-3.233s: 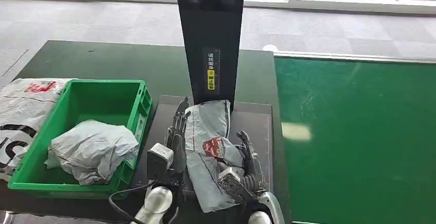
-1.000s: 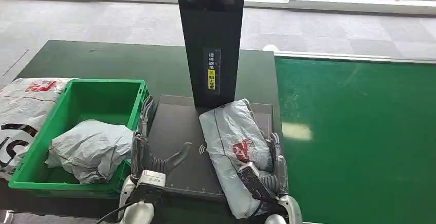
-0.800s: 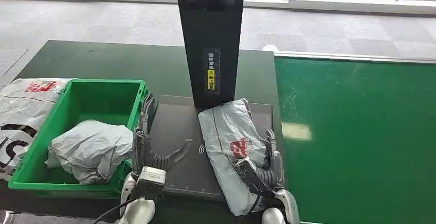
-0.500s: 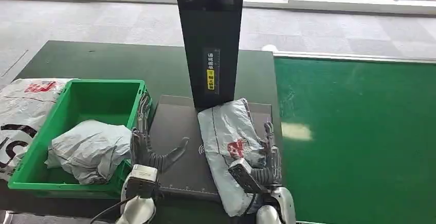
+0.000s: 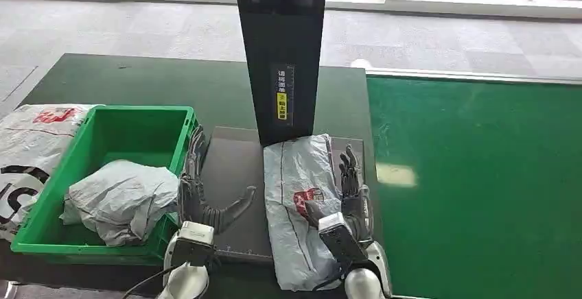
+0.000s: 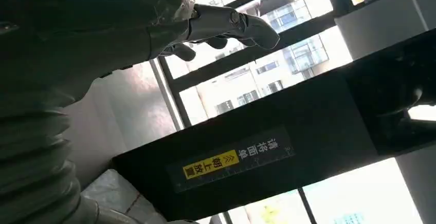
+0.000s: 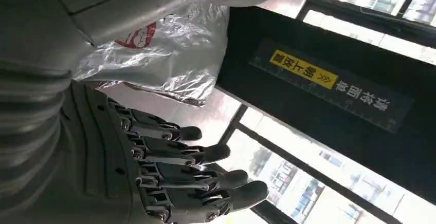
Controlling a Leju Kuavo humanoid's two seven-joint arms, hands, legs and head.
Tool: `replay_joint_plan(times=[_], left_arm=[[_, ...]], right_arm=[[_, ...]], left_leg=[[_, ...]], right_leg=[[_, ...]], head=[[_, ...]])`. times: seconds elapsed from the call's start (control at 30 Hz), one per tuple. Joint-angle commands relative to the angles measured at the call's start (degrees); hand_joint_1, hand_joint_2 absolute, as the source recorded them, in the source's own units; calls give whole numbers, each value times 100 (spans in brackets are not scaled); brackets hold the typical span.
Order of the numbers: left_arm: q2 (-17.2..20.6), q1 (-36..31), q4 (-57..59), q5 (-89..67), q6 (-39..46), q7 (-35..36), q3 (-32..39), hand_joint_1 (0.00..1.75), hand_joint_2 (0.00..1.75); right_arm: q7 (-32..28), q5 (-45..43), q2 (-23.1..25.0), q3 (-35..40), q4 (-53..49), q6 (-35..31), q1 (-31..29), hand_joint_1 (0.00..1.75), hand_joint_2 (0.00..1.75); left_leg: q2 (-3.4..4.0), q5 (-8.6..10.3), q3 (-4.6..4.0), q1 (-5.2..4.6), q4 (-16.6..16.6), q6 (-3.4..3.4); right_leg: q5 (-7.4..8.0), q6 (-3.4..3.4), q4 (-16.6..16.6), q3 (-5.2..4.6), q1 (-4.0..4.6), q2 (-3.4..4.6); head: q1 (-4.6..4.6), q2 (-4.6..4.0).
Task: Moved the parcel from conveyor to table for the left to box.
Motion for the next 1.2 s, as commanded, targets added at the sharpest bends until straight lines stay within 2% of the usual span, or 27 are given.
replay_joint_plan(times=[0.03, 0.2, 0.23, 0.33, 0.47, 0.5, 0.53, 0.57, 0.83, 0.87, 0.9, 1.03, 1.07, 1.1, 1.13, 1.2], left_arm=[[37, -63, 225, -23, -13, 31, 97, 0, 175], [37, -63, 225, -23, -13, 31, 97, 0, 175], [133, -87, 296, -327, -108, 185, -37, 0, 175], [220, 14, 317, -1291, -368, 556, -334, 0, 175], [244, -193, 760, -2240, -694, 1225, -470, 0, 175], [204, -269, 881, -2312, -749, 1273, -444, 0, 175], [298, -394, 1030, -2907, -938, 1546, -588, 0, 175], [298, -482, 1137, -3147, -1038, 1666, -627, 0, 175], [277, -481, 1161, -3178, -1054, 1656, -582, 0, 175], [407, -527, 1231, -3810, -1278, 1953, -781, 0, 0], [445, -583, 1371, -4207, -1379, 2088, -884, 0, 175], [433, -702, 1702, -4498, -1462, 2160, -921, 0, 175], [807, -1094, 2404, -5091, -2902, 2893, -1371, 0, 175], [843, -1176, 2651, -5061, -2994, 2852, -1360, 0, 175], [895, -1549, 3787, -4937, -2436, 2432, -1304, 0, 175], [956, -1755, 4410, -4945, -2406, 2266, -1306, 0, 175]], right_arm=[[31, 16, -228, 317, -414, -17, 135, 0, 175], [31, 16, -228, 317, -414, -17, 135, 0, 175], [-145, 33, -243, 337, -518, -210, 166, 0, 175], [-183, -19, -521, 484, -1626, -488, 874, 0, 175], [-402, -31, -652, 588, -2135, -680, 1230, 0, 175], [-469, 58, -704, 688, -2189, -706, 1258, 0, 175], [-505, -502, -1033, 1117, -2425, -1020, 1104, 0, 175], [-505, -682, -1172, 1183, -2510, -1150, 1066, 0, 175], [-505, -712, -1171, 1141, -2484, -1116, 1015, 0, 175], [-505, -824, -1248, 1197, -2477, -1232, 934, 0, 175], [-505, -930, -1285, 1167, -2411, -1204, 845, 0, 175], [-505, -1063, -1288, 1102, -2255, -1093, 629, 0, 175], [-505, -1361, -1443, 1330, -2220, -1027, 341, 0, 175], [-505, -1397, -1441, 1338, -2144, -1037, 259, 0, 175], [-505, -1428, -1353, 1284, -1927, -984, 35, 0, 175], [-505, -1450, -1317, 1259, -1769, -927, -90, 0, 175]], left_leg=[[-3, 4, -1, -1, -4, -2], [1, 5, -3, -1, -6, -1], [0, 9, -5, -4, -11, -2], [-13, 5, -3, -4, -9, -1], [-33, 8, -1, -7, -19, 0], [-20, 3, -2, -7, -10, -1], [-25, 8, -4, -8, -17, -3], [-18, 3, -8, -7, -5, -2], [-6, 3, -4, -5, -9, -1], [-4, 2, -1, -5, -6, -2], [-2, 8, -4, -6, -13, -3], [-4, 11, -2, -6, -16, -3], [3, 6, -1, -6, -11, -3], [5, 10, -2, -7, -17, -3], [8, 19, -5, -7, -24, -5], [1, 22, 16, -11, -33, -5]], right_leg=[[2, 2, -2, -2, -1, -3], [4, 3, -4, -5, -1, 0], [6, 4, -6, -9, -4, -1], [-1, 4, -6, 0, -4, -14], [-2, 7, -18, 5, -9, -33], [-3, 5, -9, 0, -8, -21], [0, 6, -15, 0, -10, -25], [-2, 5, -4, -9, -8, -18], [3, 5, -8, -11, -5, -5], [0, 5, -5, -7, -6, -5], [6, 6, -10, -12, -7, -2], [9, 6, -13, -8, -7, -5], [6, 5, -8, -9, -7, 2], [11, 7, -13, -10, -8, 6], [19, 5, -16, -16, -8, 10], [18, 3, -21, 3, -12, 3]], head=[[0, 0], [0, 0], [0, 0], [0, 0], [0, 0], [0, 0], [0, 0], [0, 0], [0, 0], [0, 0], [0, 0], [0, 0], [0, 0], [0, 0], [0, 0], [0, 0]])
